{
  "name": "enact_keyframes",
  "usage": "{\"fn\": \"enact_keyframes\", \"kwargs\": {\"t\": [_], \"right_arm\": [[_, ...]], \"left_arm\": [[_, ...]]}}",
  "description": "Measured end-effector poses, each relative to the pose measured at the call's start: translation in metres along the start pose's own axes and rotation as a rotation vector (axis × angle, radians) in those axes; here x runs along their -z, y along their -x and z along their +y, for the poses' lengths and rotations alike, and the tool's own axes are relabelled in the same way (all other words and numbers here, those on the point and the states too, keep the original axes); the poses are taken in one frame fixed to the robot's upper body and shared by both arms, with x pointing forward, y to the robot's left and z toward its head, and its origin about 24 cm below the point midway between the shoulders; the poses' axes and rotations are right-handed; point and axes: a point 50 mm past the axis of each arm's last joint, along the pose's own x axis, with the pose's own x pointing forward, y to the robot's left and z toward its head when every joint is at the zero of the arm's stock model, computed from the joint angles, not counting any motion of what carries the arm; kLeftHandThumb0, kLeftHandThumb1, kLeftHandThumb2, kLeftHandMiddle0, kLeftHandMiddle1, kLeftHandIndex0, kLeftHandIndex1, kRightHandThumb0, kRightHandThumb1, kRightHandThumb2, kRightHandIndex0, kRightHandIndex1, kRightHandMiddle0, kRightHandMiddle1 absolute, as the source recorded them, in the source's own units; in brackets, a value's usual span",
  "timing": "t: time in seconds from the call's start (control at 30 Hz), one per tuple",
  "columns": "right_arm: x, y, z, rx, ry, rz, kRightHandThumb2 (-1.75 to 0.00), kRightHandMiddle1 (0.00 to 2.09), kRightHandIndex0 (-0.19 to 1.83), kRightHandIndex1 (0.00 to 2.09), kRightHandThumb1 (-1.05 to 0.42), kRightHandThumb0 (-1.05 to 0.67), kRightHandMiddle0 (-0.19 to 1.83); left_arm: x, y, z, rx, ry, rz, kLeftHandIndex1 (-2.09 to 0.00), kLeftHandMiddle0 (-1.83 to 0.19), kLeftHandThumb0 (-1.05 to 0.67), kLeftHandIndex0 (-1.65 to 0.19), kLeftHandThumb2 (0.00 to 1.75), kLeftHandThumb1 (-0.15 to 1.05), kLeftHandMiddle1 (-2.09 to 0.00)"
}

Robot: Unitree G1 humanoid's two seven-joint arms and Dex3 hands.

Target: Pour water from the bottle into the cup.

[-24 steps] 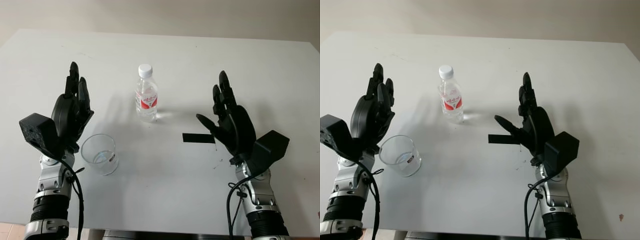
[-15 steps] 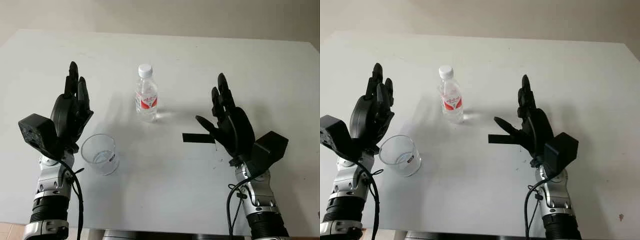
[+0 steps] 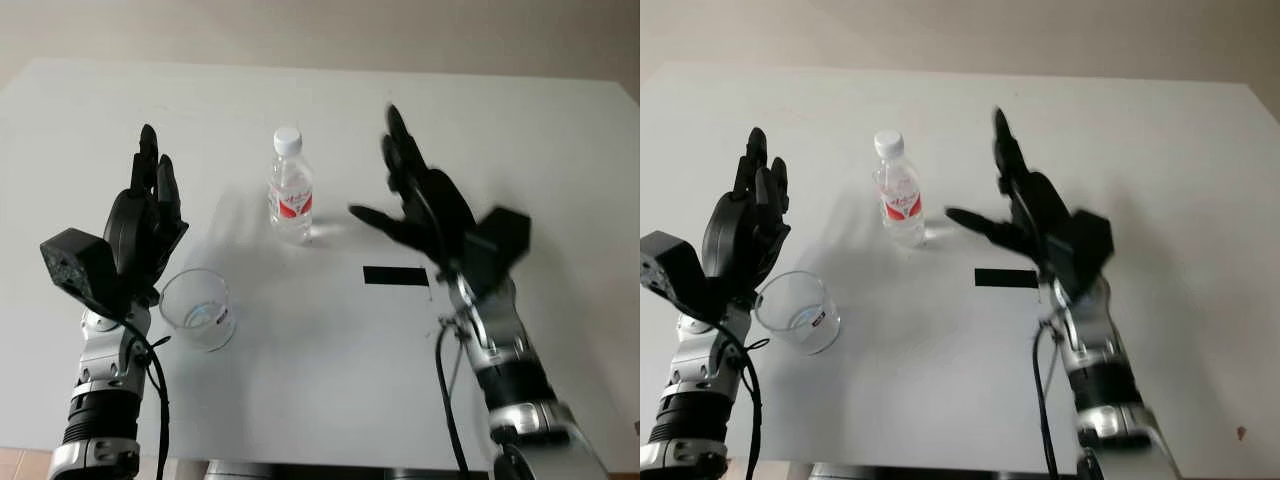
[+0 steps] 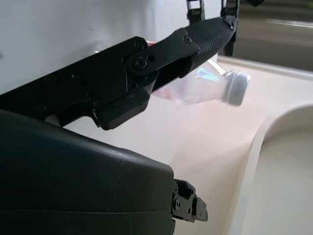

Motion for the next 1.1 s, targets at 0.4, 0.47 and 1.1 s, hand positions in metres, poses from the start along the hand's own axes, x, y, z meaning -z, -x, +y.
{"fn": "enact_keyframes", "kwargs": {"t": [0.4,0.47,1.1], "right_arm": [[-0.006,-0.043,0.031,-0.162,0.021,0.036,-0.06,0.0,-0.19,0.0,-0.92,-1.01,-0.19],[-0.003,-0.044,0.036,-0.177,0.009,0.053,-0.05,0.0,-0.19,0.0,-0.92,-1.01,-0.19],[0.028,-0.039,0.064,-0.168,-0.22,0.214,-0.05,0.0,-0.19,0.0,-0.92,-0.9,-0.19]], "left_arm": [[-0.001,0.0,0.0,-0.005,-0.003,-0.012,0.0,0.19,-0.74,0.19,0.72,1.05,0.0],[-0.001,0.0,0.001,-0.006,-0.002,-0.012,0.0,0.19,-0.75,0.19,0.72,1.05,0.0],[-0.001,-0.001,0.003,-0.012,-0.001,-0.011,0.0,0.19,-0.76,0.19,0.7,1.05,0.0]]}}
